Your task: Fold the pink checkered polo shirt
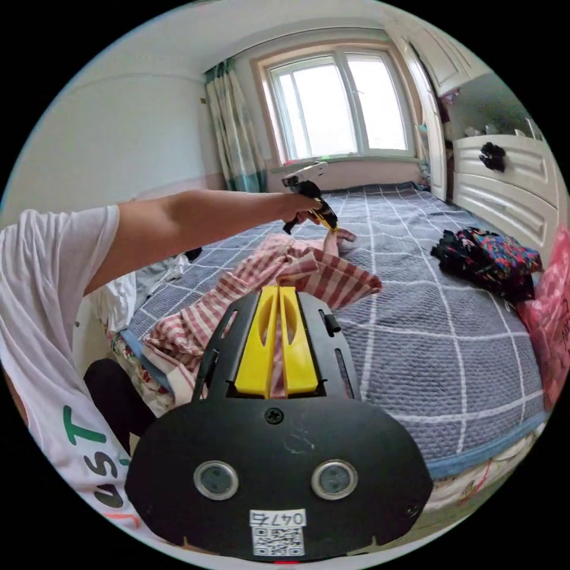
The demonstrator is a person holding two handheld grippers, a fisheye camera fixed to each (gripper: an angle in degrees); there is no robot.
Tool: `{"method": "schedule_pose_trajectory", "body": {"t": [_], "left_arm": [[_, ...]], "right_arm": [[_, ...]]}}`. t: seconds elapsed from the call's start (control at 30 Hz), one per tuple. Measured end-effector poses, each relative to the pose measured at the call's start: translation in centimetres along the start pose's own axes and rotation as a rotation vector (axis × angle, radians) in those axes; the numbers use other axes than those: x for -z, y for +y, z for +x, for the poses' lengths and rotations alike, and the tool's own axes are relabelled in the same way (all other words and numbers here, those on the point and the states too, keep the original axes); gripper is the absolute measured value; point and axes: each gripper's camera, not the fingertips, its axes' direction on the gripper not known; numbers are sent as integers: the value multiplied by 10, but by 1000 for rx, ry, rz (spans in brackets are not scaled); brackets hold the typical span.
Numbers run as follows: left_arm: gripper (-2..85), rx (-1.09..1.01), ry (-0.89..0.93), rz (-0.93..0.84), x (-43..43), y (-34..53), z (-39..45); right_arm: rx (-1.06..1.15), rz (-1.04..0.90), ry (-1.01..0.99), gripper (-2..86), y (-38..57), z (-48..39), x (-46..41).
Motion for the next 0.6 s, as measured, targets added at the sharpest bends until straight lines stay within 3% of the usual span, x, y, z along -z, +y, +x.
{"method": "schedule_pose_trajectory", "body": {"t": [0.27,0.6], "left_arm": [[-7,84,-20,23,-4,53,-76],[-7,158,-8,57,6,116,-141]], "right_arm": [[248,-165,-200,-6,-26,-84,-71],[236,-266,-306,-6,-30,-92,-112]]}}
